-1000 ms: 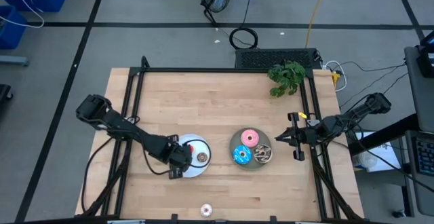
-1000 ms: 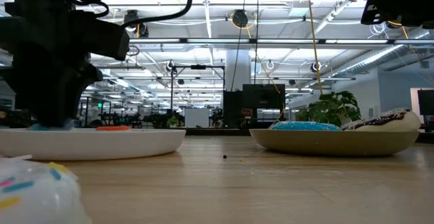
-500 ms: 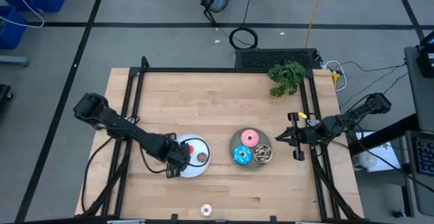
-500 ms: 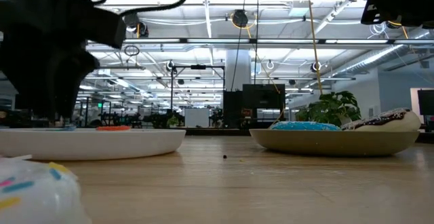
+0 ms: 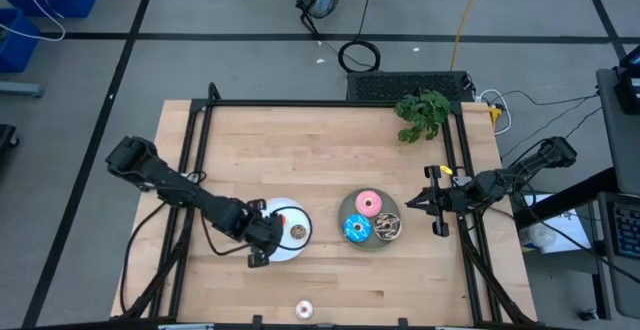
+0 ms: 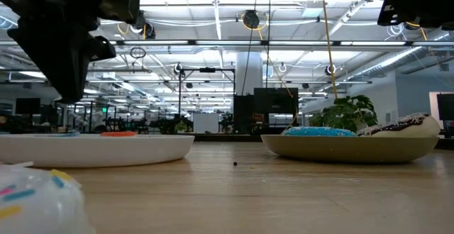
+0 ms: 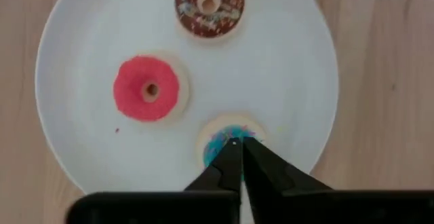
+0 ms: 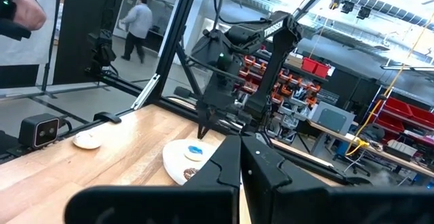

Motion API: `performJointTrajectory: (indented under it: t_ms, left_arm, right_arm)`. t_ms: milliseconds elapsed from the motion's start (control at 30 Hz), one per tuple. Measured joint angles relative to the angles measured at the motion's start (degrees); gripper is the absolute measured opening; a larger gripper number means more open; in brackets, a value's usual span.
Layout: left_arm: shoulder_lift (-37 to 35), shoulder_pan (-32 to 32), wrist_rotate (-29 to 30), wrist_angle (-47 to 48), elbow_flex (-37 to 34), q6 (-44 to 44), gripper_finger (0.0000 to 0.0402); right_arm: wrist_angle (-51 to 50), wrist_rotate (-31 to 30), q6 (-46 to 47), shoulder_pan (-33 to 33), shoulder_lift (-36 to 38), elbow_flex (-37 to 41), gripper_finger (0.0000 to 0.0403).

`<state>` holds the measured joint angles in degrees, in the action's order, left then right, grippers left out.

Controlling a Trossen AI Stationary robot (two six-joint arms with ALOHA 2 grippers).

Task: Pick & Place donuts
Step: Put the small blue donut on the white plate

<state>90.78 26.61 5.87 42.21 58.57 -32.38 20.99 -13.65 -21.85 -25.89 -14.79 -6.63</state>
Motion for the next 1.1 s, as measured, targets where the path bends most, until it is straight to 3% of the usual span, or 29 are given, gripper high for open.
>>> performJointTrajectory:
  t_ms: [267, 633, 1100]
  left_arm:
    - [1.46, 0.04, 1.65, -0.79, -0.09, 0.63, 0.0004]
    - [8.08, -0.54, -1.38, -1.99, -0.13, 3.38, 0.001]
    - [8.22, -0.98, -1.36, -1.02, 0.69, 3.38, 0.0004]
  right_arm:
    - [0.06, 0.0, 0.02, 0.0, -0.02, 0.0, 0.0]
    - [-0.13, 0.0, 0.06, 0.0, 0.0, 0.0, 0.0]
    - [-0.07, 0.0, 0.09, 0.0, 0.0, 0.0, 0.0]
